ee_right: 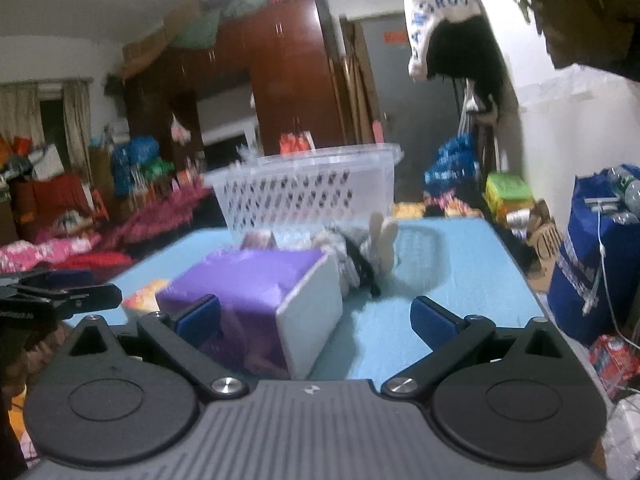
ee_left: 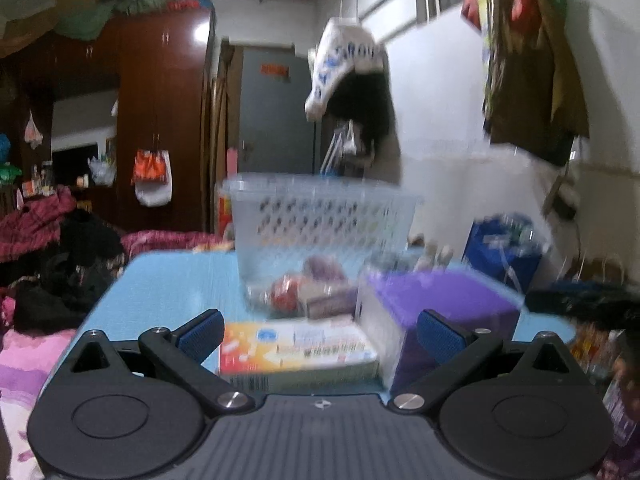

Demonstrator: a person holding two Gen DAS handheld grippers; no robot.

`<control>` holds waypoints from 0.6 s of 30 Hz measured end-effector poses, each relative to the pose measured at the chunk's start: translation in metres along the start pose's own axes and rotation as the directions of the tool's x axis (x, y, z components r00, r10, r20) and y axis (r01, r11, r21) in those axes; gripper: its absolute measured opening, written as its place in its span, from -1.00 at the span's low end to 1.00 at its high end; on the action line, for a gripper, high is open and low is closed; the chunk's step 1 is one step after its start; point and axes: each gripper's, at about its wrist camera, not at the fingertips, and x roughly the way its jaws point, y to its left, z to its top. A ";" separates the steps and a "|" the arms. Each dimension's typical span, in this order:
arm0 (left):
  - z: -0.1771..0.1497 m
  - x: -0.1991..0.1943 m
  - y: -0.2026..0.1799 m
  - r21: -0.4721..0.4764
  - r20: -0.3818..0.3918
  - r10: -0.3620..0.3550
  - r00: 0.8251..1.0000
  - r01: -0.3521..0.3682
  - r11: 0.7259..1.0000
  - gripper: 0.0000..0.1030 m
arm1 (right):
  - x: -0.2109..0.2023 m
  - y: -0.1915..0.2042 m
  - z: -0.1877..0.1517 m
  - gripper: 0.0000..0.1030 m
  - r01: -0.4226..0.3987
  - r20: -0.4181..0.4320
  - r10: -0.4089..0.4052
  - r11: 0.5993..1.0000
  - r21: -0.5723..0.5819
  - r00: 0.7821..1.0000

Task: Organize objects

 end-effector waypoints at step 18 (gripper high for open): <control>-0.003 0.023 -0.005 0.089 0.064 -0.130 0.989 0.124 0.988 1.00 | 0.019 -0.023 -0.005 1.00 -0.091 0.017 0.093 0.991 -0.101 0.996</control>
